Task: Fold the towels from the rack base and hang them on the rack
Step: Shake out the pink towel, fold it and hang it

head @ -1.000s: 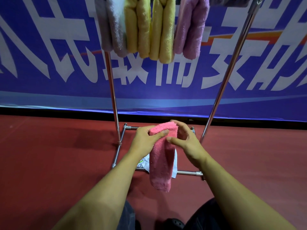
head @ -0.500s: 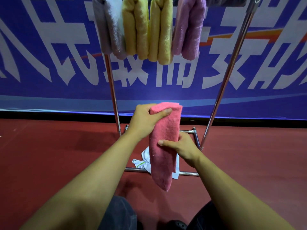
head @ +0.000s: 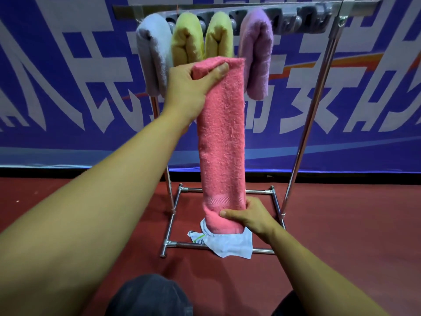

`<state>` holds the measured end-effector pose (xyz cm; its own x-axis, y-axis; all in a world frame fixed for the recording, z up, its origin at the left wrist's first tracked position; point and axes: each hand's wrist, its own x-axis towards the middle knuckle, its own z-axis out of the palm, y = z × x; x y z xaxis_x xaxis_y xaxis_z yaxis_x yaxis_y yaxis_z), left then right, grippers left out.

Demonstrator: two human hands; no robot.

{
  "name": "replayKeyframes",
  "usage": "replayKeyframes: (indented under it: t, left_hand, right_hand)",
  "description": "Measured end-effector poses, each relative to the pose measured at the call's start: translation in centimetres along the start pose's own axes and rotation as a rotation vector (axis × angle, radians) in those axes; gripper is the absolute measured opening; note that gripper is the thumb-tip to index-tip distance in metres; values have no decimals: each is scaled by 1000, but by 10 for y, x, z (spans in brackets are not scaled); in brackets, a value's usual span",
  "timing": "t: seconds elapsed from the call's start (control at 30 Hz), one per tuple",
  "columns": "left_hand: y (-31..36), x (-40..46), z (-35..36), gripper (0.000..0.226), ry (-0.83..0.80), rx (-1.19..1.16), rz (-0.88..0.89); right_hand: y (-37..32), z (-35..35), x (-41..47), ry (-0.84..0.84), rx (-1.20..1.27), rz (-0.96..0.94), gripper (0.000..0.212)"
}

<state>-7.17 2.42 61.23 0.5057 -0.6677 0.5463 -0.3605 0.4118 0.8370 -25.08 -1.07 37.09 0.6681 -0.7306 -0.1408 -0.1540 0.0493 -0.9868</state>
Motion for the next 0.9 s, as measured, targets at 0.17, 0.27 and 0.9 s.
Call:
replayKeyframes:
  t: [0.17, 0.27, 0.9]
  left_hand:
    - [-6, -7, 3, 5, -40, -10, -32]
    - [-19, -19, 6, 15, -110, 7, -87]
    - [-143, -24, -30, 34, -135, 351, -466]
  right_hand:
    - [-13, 2, -7, -55, 46, -21, 37]
    - [-25, 5, -10, -10, 132, -102, 45]
    - [-55, 5, -35, -61, 3, -355, 91]
